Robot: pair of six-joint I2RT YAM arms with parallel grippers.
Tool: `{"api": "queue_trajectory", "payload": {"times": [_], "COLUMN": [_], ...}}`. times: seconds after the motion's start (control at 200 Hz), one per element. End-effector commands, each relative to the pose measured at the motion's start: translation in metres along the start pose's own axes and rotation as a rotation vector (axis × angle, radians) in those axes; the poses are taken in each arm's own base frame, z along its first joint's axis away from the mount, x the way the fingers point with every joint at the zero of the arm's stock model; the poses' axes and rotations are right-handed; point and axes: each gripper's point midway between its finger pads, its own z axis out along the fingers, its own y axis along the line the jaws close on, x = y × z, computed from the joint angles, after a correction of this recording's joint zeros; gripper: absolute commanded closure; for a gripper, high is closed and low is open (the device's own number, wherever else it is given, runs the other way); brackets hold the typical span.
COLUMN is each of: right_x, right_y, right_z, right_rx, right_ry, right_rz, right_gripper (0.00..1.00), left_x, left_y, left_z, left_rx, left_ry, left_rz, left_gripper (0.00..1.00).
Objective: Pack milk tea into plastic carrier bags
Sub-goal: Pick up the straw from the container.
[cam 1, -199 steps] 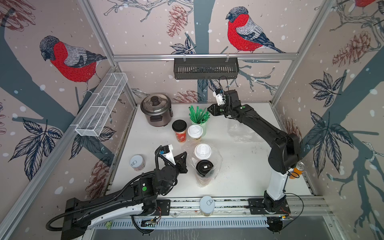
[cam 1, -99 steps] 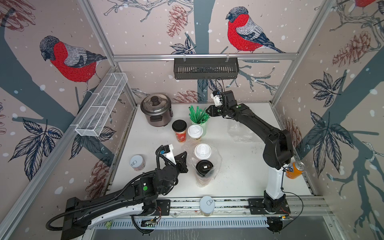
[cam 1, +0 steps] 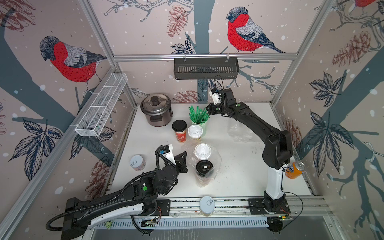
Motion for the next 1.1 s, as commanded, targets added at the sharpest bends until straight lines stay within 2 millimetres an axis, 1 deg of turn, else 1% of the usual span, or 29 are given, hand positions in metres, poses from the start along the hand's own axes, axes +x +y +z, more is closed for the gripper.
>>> {"api": "queue_trajectory", "payload": {"times": [0.0, 0.12, 0.245, 0.275, 0.405, 0.42, 0.5, 0.51, 0.625, 0.685, 0.77, 0.846, 0.896, 1.036, 1.096], "right_x": [-0.014, -0.030, -0.043, -0.046, -0.050, -0.049, -0.047, -0.045, -0.034, -0.026, -0.009, 0.007, 0.019, 0.053, 0.064], "right_y": [0.009, 0.023, 0.040, 0.045, 0.067, 0.068, 0.083, 0.084, 0.105, 0.121, 0.142, 0.157, 0.166, 0.189, 0.197], "right_z": [-0.019, -0.047, -0.085, -0.096, -0.141, -0.144, -0.176, -0.177, -0.218, -0.236, -0.255, -0.268, -0.272, -0.267, -0.267], "right_rx": [0.021, 0.033, 0.066, 0.077, 0.133, 0.139, 0.149, 0.151, 0.164, 0.143, 0.101, 0.077, 0.062, 0.005, -0.021], "right_ry": [-0.031, -0.079, -0.136, -0.156, -0.223, -0.225, -0.260, -0.257, -0.289, -0.292, -0.280, -0.257, -0.234, -0.140, -0.108], "right_rz": [-0.046, -0.081, -0.130, -0.143, -0.199, -0.204, -0.227, -0.228, -0.253, -0.266, -0.278, -0.279, -0.282, -0.303, -0.317], "right_gripper": [0.97, 0.98, 0.98, 0.98, 0.98, 0.98, 0.98, 0.98, 0.99, 0.99, 0.99, 0.99, 0.99, 0.99, 1.00], "left_x": [-0.005, -0.007, -0.008, -0.007, -0.008, -0.008, -0.010, -0.010, -0.011, -0.012, -0.012, -0.012, -0.011, -0.008, -0.007], "left_y": [-0.002, -0.005, -0.008, -0.008, -0.011, -0.011, -0.013, -0.013, -0.015, -0.017, -0.019, -0.020, -0.021, -0.021, -0.021], "left_z": [0.000, 0.000, 0.000, 0.001, 0.001, 0.000, 0.000, 0.000, 0.000, 0.000, 0.000, 0.000, 0.001, 0.003, 0.003], "left_rx": [0.003, 0.011, 0.011, 0.012, 0.019, 0.022, 0.028, 0.028, 0.032, 0.038, 0.041, 0.042, 0.045, 0.041, 0.037], "left_ry": [-0.021, -0.023, -0.020, -0.018, -0.015, -0.016, -0.020, -0.020, -0.019, -0.019, -0.015, -0.014, -0.008, 0.005, 0.007], "left_rz": [-0.022, -0.014, -0.004, -0.003, -0.002, -0.002, -0.001, 0.000, 0.005, 0.006, 0.008, 0.010, 0.011, 0.014, 0.014], "left_gripper": [1.00, 1.00, 1.00, 1.00, 1.00, 1.00, 1.00, 1.00, 1.00, 1.00, 1.00, 1.00, 1.00, 1.00, 1.00]}}
